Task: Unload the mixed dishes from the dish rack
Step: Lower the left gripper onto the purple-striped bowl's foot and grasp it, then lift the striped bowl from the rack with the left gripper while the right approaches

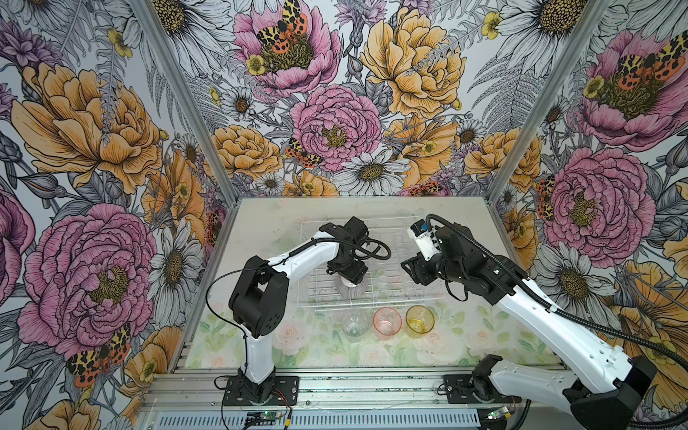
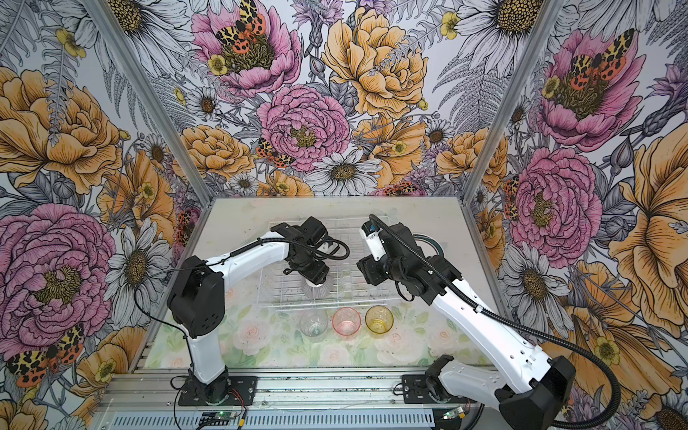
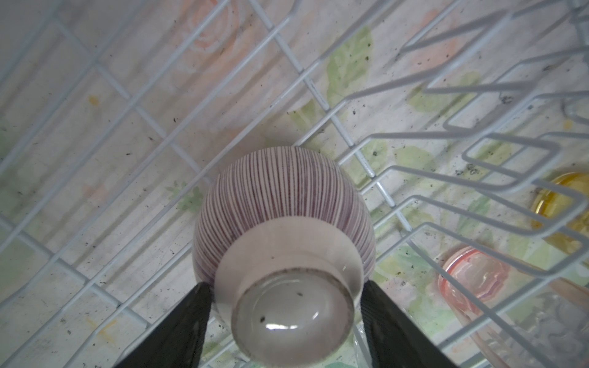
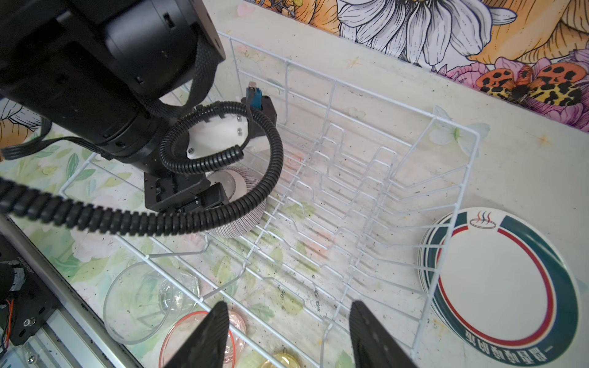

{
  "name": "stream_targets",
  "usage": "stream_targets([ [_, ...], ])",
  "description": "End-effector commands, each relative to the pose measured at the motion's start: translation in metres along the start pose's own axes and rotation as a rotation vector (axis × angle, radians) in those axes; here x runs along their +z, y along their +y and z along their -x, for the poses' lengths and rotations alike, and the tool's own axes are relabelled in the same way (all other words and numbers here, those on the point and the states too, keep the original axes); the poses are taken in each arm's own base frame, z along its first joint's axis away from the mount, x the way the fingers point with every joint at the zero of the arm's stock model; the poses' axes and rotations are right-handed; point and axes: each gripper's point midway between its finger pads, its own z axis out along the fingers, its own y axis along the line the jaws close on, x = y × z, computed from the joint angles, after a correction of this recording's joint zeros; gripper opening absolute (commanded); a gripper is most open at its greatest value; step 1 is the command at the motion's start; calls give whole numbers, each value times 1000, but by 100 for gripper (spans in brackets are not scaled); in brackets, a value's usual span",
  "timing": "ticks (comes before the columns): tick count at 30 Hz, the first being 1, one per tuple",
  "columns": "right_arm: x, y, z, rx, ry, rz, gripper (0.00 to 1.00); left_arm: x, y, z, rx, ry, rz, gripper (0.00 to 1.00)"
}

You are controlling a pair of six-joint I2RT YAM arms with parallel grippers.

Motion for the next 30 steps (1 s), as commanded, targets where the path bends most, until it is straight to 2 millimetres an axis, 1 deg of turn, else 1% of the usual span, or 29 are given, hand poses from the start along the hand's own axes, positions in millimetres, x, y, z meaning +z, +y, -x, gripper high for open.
stream_targets([
  [1,-5,0,6,14,-42,10,62,-1,4,5,-16,-4,8,75],
  [5,-5,-1,5,17,-40,9,62,1,6,3,-14,8,15,72],
  [17,0,-6,0,43,-35,1,62,-3,9,3,-20,-2,3,49],
  [20,2,-8,-1,53,-35,1,63,-2,11,2,-31,1,-7,45],
  [25,4,-12,-4,89,-36,9,62,-8,14,2,-46,-12,-19,43],
  [30,9,-7,-5,140,-48,94,62,-18,20,4,-62,-42,-30,43],
])
